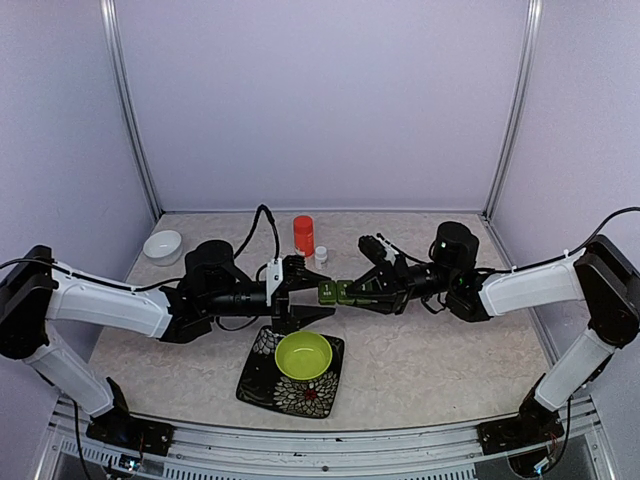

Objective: Sort the pills into containers
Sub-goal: Open the lid of the pill container.

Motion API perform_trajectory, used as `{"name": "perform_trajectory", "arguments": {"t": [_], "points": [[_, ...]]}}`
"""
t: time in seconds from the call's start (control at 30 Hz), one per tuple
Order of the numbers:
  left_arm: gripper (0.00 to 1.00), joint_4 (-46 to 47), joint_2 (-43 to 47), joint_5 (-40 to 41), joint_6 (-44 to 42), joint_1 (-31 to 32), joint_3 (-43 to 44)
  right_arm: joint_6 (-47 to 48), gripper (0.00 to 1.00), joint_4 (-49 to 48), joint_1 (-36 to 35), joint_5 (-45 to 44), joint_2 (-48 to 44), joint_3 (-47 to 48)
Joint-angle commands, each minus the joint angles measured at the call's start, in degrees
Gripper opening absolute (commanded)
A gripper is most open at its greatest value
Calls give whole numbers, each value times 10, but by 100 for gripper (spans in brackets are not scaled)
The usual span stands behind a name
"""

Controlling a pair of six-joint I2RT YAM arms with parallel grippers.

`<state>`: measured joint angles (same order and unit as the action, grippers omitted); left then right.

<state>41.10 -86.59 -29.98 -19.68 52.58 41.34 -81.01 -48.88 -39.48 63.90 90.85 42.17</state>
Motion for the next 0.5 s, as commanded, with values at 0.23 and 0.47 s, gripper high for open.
{"name": "perform_trajectory", "arguments": {"t": [0.23, 0.47], "points": [[58, 47, 35, 6, -34, 8, -37, -23, 0, -41, 5, 6, -2, -3], [60, 59, 34, 15, -31, 9, -40, -22, 0, -40, 5, 7, 3, -2]]}}
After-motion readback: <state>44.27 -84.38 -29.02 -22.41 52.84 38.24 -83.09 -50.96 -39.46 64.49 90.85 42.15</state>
